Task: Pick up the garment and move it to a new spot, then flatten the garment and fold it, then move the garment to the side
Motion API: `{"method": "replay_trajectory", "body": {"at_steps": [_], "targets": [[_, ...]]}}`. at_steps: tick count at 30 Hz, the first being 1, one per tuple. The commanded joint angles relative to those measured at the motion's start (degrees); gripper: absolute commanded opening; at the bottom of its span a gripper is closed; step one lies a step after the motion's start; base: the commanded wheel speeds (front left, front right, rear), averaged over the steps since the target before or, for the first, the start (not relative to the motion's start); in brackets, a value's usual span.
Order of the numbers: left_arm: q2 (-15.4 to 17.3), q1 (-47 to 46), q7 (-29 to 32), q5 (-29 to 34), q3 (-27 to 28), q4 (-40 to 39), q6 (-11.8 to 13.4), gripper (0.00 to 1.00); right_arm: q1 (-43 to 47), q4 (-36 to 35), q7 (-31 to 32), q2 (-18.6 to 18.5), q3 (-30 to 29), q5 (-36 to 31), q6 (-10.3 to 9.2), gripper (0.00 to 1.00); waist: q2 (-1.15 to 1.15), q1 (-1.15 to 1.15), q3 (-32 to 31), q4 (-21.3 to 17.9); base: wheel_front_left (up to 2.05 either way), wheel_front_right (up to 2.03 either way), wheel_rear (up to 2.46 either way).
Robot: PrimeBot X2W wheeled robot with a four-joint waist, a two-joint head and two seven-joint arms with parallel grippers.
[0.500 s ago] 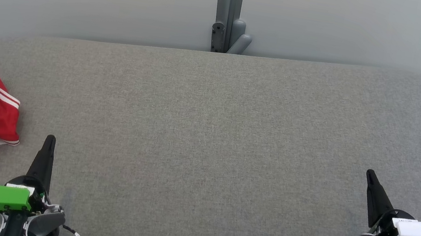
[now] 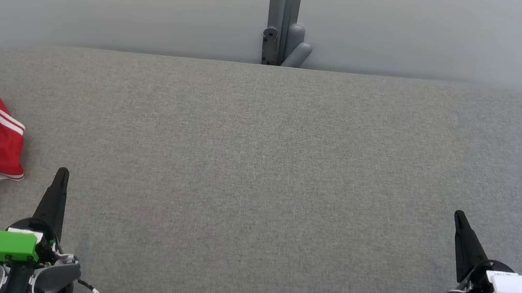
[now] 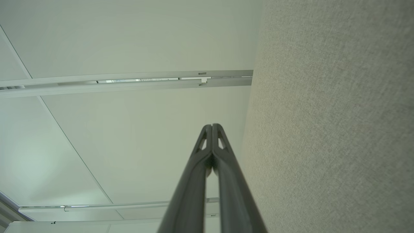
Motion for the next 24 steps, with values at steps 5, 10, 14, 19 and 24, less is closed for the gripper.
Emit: {"method": "replay_trajectory", "body": {"at_steps": [5, 10, 14, 19, 24], "targets": [[0.3, -0.7, 0.1, -0.1, 0.2, -0.1, -0.2, 0.00, 0.8, -0.2, 0.1, -0.3, -0.1, 0.3, 0.02, 0.00, 0.13, 0.00, 0.0, 0.0, 0.00, 0.00, 0.00], [0.3, -0.7, 0.1, -0.1, 0.2, -0.1, -0.2, 0.00, 0.8, -0.2, 0.1, -0.3, -0.1, 0.3, 0.02, 0.00, 0.13, 0.00, 0.0, 0.0, 0.00, 0.00, 0.00], [0.3, -0.7, 0.1, -0.1, 0.2, -0.1, -0.2, 0.00, 0.8, -0.2, 0.1, -0.3, -0.1, 0.3, 0.02, 0.00, 0.13, 0.00, 0.0, 0.0, 0.00, 0.00, 0.00], [0.3, -0.7, 0.1, -0.1, 0.2, -0.1, -0.2, 0.00, 0.8, -0.2, 0.1, -0.3, -0.1, 0.3, 0.02, 0.00, 0.13, 0.00, 0.0, 0.0, 0.00, 0.00, 0.00], [0.3, -0.7, 0.1, -0.1, 0.2, -0.1, -0.2, 0.00, 0.8, -0.2, 0.1, -0.3, -0.1, 0.3, 0.02, 0.00, 0.13, 0.00, 0.0, 0.0, 0.00, 0.00, 0.00]]}}
